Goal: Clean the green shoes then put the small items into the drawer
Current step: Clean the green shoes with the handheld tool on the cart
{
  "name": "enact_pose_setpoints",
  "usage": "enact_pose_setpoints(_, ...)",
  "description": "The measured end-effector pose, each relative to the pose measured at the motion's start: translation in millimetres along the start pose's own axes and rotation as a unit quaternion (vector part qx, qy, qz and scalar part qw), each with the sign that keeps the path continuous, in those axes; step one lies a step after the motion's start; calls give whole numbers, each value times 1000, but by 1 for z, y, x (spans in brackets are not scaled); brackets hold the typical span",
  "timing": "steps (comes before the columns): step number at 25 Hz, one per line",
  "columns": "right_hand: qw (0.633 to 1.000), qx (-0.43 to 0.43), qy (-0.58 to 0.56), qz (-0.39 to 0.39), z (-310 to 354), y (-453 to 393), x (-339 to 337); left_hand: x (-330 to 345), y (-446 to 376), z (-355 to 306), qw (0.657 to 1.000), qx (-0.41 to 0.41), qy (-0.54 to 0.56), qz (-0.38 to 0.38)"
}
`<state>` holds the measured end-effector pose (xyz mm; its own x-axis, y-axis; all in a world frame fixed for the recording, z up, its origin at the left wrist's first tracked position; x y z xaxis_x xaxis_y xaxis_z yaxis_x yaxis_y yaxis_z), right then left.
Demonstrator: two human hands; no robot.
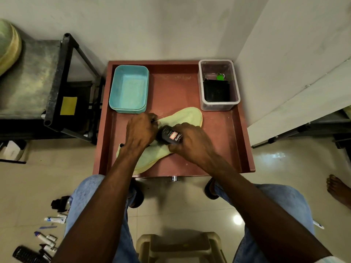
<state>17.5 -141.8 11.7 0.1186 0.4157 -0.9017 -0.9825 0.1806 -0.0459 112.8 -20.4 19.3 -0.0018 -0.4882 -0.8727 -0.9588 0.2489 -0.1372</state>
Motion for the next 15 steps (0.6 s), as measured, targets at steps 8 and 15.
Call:
enact_pose_setpoints(8, 999, -31, 31, -16, 22, 6, 7, 4, -5, 14, 996, -73, 45, 17)
enact_pose_setpoints(15, 994, 27, 71, -76, 4, -7, -11, 4, -4, 17, 991, -107, 74, 15)
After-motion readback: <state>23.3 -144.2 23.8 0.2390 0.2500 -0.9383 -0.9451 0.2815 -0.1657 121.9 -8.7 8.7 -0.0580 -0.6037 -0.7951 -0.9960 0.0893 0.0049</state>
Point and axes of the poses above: each hand's wrist, its own y-axis away from the middle knuckle, its own x-axis out of the palm, z = x × y, the point moved 6 cm from there along -y, towards the middle knuckle, and after that the axes turned 14 degrees about -z, right-handed, at the moved point
